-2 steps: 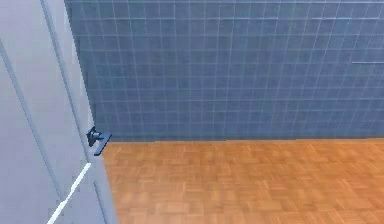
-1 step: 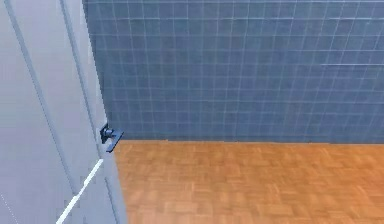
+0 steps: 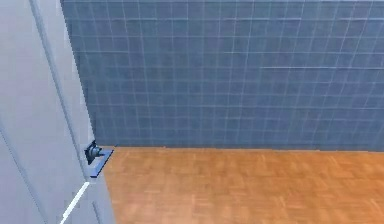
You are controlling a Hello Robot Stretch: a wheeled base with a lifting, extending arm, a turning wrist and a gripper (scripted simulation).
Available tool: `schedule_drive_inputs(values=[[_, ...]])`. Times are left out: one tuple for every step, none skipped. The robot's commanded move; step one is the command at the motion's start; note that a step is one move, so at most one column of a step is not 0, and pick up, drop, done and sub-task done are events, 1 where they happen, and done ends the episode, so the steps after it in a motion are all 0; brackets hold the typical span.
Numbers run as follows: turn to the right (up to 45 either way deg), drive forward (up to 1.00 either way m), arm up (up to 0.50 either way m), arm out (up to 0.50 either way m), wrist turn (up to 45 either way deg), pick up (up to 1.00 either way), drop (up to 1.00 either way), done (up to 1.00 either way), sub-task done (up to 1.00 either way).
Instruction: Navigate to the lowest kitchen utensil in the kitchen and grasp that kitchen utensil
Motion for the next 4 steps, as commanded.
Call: schedule_drive_inputs(values=[[0.0, 0.30, 0.00, 0.00, 0.0, 0.00, 0.00, 0.00, 0.00], [45.0, 0.00, 0.00, 0.00, 0.0, 0.00, 0.00, 0.00, 0.00], [18.0, 0.00, 0.00, 0.00, 0.0, 0.00, 0.00, 0.00, 0.00], [0.0, 1.00, 0.00, 0.00, 0.0, 0.00, 0.00, 0.00, 0.00]])
